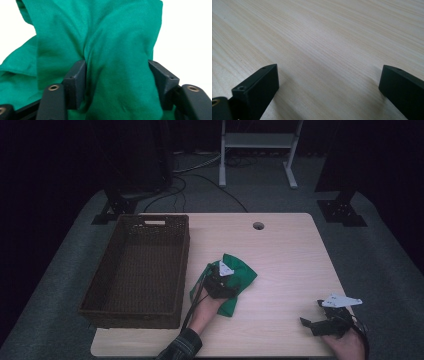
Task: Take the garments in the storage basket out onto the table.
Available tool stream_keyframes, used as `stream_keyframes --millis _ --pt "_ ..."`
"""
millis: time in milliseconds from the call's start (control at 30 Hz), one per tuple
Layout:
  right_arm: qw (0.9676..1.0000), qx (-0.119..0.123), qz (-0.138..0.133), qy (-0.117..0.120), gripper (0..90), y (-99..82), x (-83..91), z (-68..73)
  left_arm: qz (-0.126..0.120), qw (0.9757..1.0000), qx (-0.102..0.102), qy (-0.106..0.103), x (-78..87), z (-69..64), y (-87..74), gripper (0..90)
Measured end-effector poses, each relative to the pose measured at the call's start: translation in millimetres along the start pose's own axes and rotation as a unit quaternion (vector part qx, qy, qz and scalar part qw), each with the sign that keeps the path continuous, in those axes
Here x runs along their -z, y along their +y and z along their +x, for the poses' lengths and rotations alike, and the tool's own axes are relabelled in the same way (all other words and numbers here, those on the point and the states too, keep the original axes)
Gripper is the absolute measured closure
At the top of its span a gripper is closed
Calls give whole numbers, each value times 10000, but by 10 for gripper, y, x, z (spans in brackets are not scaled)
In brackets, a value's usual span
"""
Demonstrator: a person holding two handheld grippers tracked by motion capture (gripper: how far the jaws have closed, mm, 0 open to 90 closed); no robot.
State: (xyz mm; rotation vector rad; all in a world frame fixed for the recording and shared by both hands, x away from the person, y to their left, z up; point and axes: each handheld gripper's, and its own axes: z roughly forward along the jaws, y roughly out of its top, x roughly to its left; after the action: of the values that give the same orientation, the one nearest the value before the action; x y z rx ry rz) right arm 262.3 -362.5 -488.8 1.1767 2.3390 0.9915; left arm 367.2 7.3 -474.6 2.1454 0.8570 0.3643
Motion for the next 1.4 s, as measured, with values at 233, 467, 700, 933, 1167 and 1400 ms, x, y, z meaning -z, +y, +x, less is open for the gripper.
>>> stream_keyframes --millis 233,467,700,933,1167,1400 --pt "10000 2 1 3 15 0 0 0 40 10000 4 31 -16 10 4 249" --pt "10000 3 0 3 15 0 0 0 17 10000 35 14 -13 29 9 124" --pt "10000 3 2 3 15 0 0 0 -69 10000 38 -36 35 33 41 19" --pt "10000 9 1 0 14 0 -1 0 -123 9998 -28 -123 139 20 66 0" --pt "10000 10 1 1 14 0 -1 0 -190 9996 -111 -163 314 -27 87 0" --pt "10000 10 2 1 14 0 -1 0 -214 9996 -141 -152 416 -73 50 0"
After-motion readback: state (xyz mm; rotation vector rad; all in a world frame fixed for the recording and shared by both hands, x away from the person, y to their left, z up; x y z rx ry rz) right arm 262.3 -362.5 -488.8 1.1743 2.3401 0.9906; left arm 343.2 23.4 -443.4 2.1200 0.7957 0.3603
